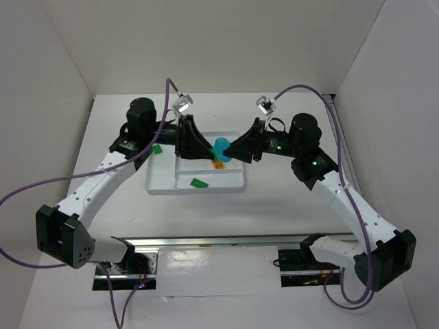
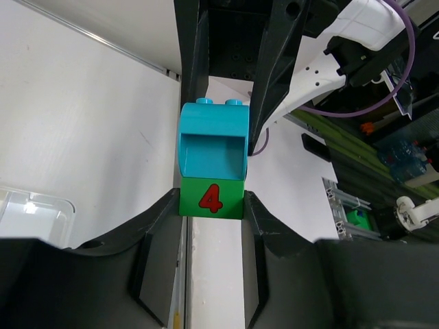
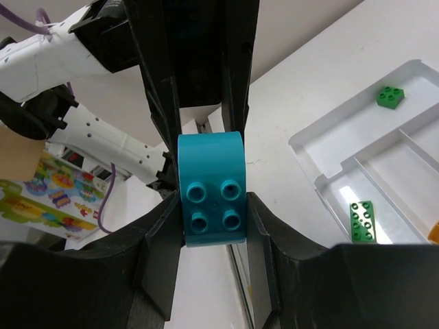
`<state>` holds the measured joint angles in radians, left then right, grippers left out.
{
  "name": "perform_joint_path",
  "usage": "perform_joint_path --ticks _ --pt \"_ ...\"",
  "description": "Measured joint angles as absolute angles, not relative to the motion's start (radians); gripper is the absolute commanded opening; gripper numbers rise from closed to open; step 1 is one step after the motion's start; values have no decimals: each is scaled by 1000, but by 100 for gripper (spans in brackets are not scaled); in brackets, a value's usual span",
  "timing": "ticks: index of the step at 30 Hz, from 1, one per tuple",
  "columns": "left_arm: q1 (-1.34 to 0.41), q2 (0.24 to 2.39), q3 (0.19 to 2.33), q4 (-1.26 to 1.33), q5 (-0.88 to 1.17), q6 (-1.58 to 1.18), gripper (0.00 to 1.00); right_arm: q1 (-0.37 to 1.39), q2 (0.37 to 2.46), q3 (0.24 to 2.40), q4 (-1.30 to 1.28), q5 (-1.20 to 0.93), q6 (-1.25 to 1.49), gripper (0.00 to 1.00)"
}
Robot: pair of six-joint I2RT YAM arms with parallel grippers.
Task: Sort the legos into containers by color
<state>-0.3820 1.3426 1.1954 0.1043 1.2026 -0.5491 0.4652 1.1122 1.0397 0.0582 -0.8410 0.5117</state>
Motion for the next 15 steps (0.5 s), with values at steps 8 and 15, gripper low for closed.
perform_joint_path --ticks 8,15 --pt "-382 1343 1195 100 1201 -546 0 465 1113 1040 56 -840 508 29" --pt "-382 1335 1197 30 1164 -490 0 459 1112 1039 33 -831 488 26"
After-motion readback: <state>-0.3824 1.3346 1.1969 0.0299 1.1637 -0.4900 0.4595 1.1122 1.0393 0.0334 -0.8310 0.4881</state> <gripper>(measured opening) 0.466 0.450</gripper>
